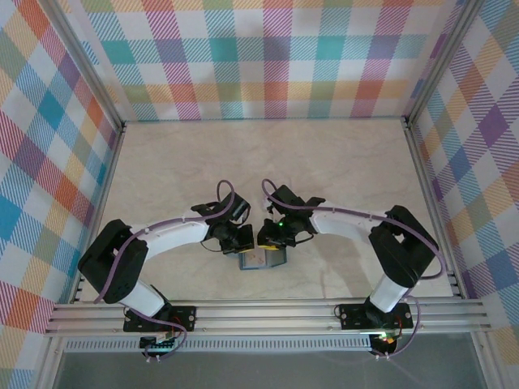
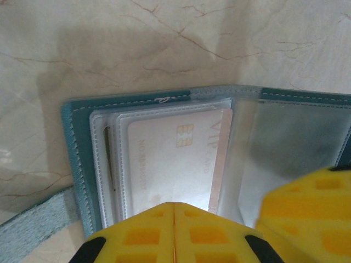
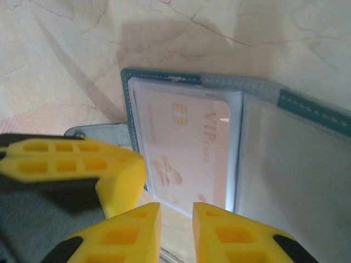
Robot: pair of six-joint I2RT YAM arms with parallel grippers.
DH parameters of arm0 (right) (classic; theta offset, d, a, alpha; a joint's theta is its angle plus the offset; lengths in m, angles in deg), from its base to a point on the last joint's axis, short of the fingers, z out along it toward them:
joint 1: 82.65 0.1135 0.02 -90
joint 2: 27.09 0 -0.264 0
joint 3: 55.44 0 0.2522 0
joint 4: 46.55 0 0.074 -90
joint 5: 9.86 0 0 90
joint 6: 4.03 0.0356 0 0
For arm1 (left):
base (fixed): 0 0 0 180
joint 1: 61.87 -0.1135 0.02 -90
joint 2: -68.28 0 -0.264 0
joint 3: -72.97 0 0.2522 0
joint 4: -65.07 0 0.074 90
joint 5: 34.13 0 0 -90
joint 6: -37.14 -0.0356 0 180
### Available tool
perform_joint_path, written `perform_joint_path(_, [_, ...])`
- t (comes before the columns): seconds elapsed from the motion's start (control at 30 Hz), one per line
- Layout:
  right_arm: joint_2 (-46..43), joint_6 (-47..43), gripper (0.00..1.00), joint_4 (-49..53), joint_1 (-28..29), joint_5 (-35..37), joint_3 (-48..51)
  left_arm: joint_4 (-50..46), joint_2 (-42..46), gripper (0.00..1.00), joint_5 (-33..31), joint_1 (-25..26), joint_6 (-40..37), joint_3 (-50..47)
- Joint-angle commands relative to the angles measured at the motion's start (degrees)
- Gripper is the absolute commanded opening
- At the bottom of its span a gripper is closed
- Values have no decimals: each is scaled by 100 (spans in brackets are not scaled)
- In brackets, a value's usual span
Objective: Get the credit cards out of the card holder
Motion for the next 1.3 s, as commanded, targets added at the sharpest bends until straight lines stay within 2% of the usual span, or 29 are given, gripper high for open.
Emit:
perform_joint_path(0.0, [234,126,23,-461,-75,-437,66,135,-181,8,131,45,66,-143])
perform_joint_path(0.2, [541,77,23,-529,-90,-549,-22,-17,-235,8,-72,47,-12,-214])
perform_joint_path(0.53, [722,-88,23,-206,-93,-245,-27,-163,-212,8,-247,51,-66,-372])
perform_joint_path(0.83, [696,-429,24,576,-102,364,-272,-234,-114,8,-299,47,-62,-382])
perform_joint_path(1.27, [371,-434,23,339,-111,157,-239,-370,-8,8,-335,51,-61,-347])
